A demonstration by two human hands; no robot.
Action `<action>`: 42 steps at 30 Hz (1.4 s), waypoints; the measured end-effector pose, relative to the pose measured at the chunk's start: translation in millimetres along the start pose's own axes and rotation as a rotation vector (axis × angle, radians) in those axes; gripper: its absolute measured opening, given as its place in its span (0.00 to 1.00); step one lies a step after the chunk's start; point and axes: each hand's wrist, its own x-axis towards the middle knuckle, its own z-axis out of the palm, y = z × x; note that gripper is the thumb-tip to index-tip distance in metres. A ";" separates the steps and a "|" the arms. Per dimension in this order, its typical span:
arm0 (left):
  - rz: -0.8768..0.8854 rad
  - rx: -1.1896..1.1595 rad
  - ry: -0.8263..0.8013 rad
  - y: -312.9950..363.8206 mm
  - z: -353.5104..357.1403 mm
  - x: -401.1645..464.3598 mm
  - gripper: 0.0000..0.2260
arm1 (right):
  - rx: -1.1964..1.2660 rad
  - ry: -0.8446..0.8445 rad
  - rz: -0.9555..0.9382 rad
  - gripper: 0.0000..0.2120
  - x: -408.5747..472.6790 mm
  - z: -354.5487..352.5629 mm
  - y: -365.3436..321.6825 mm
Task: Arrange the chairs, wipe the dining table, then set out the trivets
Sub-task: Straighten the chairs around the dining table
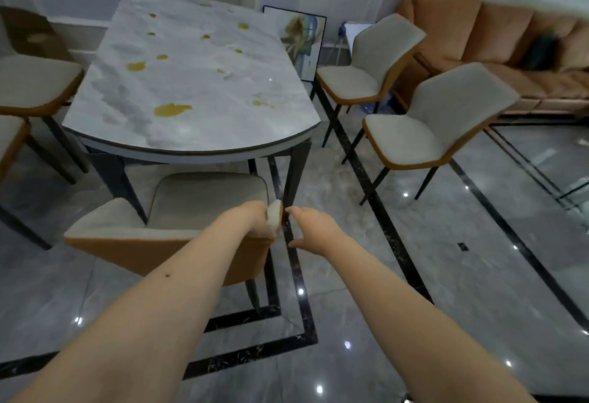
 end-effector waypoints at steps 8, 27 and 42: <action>0.140 0.065 -0.031 149.7 28.9 52.6 0.21 | 0.103 0.026 0.211 0.34 -42.3 -37.0 155.0; 0.453 0.137 -0.115 478.0 1.9 296.5 0.14 | 0.216 0.119 0.531 0.32 10.6 -146.5 496.8; 0.574 0.257 -0.221 765.7 43.5 443.4 0.20 | 0.248 0.158 0.732 0.32 -4.7 -202.1 794.5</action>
